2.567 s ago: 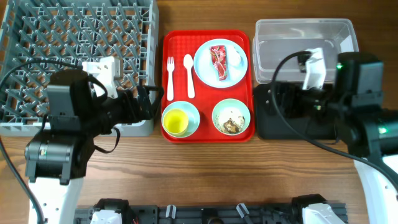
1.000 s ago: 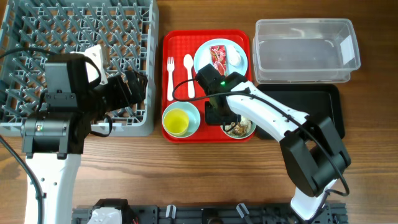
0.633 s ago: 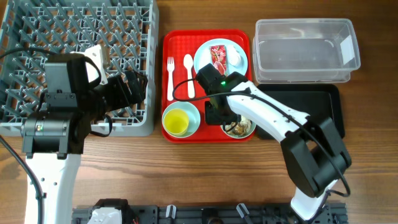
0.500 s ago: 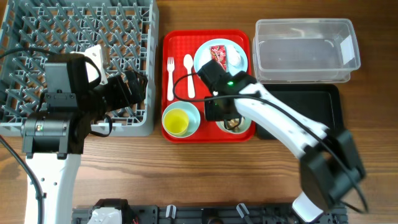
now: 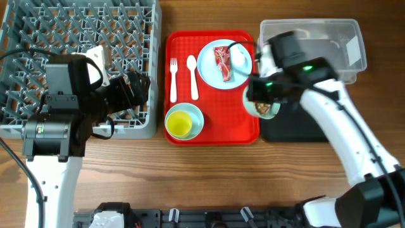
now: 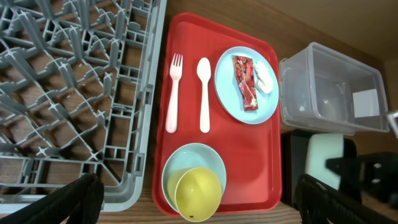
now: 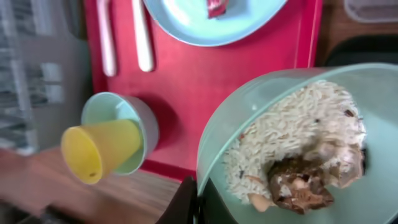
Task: Sort waste into correct bins and load items into the dishwasher rack
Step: 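Carry the green bowl to the black tray and tip out the rice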
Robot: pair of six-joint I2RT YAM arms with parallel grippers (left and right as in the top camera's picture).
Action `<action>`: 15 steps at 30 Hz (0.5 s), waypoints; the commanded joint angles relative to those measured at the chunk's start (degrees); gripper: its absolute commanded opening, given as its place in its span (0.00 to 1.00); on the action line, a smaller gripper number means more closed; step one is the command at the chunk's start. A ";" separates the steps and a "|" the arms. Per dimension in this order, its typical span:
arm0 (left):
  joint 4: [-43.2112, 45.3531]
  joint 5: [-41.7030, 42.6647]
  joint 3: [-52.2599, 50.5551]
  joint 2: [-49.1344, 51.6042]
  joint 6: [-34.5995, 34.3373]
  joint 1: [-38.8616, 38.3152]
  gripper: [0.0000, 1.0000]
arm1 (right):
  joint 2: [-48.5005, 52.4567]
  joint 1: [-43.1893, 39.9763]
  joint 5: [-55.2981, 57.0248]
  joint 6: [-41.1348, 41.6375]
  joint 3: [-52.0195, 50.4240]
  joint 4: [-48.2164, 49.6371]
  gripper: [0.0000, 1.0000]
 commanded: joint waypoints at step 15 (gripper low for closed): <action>-0.04 -0.55 0.70 -0.20 -0.26 0.31 1.00 | -0.52 -30.93 -46.51 -38.23 -19.71 5.03 0.04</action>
